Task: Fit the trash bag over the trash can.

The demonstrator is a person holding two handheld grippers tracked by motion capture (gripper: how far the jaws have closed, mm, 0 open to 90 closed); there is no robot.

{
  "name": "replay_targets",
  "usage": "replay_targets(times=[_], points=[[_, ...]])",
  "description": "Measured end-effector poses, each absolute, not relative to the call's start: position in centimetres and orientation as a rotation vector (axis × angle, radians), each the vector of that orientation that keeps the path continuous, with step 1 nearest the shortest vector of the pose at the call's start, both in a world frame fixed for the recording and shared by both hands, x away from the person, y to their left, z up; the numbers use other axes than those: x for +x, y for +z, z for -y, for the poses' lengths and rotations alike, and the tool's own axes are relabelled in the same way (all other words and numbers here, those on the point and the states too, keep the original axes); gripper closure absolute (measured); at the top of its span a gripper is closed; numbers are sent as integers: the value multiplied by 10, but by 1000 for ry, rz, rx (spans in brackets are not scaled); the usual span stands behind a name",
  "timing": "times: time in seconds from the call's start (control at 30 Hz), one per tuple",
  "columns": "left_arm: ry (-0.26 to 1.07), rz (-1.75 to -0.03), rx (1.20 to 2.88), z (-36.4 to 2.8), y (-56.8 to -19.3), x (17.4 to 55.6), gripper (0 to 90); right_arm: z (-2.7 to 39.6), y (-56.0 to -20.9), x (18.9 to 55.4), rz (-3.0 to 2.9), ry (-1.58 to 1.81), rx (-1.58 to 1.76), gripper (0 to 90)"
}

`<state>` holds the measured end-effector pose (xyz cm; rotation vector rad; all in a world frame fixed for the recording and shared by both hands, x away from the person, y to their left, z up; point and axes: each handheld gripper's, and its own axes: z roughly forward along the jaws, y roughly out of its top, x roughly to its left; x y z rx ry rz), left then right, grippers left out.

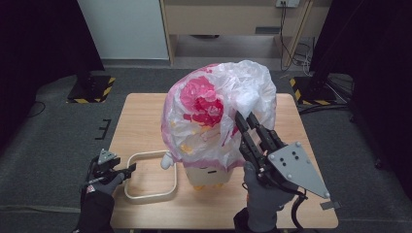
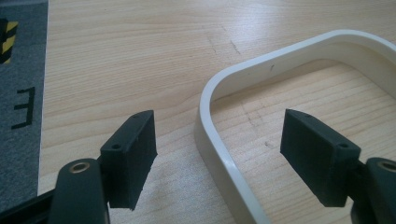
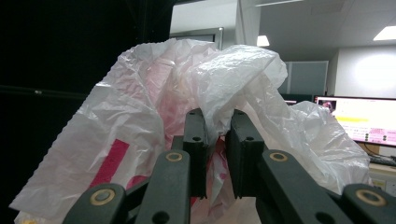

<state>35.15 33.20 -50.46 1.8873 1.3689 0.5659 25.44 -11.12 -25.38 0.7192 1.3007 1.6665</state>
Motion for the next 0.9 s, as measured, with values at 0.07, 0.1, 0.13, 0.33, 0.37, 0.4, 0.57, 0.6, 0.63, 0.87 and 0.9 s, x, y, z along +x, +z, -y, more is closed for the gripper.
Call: replay_targets(times=[0.07,0.1,0.13,0.33,0.37,0.4,0.57,0.6,0.63,0.87,0.9], points=[[566,-1369,1887,-332,-505,351,260,108,-257,259,-1317,1670,725,791],[565,-1369,1887,-332,-505,351,260,106,-258,261,-1329,1672,727,791],[566,-1369,1887,-332,-505,351,260,104,-260,263,-1338,1677,730,789],[564,-1368,1886,-332,-505,351,260,95,-270,284,-1427,1688,755,773],[565,-1368,1886,-332,-505,352,260,94,-272,288,-1439,1690,759,769],[565,-1370,1885,-332,-505,352,260,93,-274,291,-1454,1687,766,759],[563,-1367,1888,-332,-504,351,260,93,-278,298,-1480,1701,771,675],[563,-1367,1888,-333,-504,351,259,94,-277,298,-1478,1712,770,647],[563,-1369,1888,-333,-504,351,260,96,-276,297,-1468,1726,768,612],[560,-1368,1892,-332,-504,351,260,120,-263,294,-1454,1815,735,574],[560,-1368,1889,-332,-504,351,260,124,-261,296,-1473,1832,728,581]])
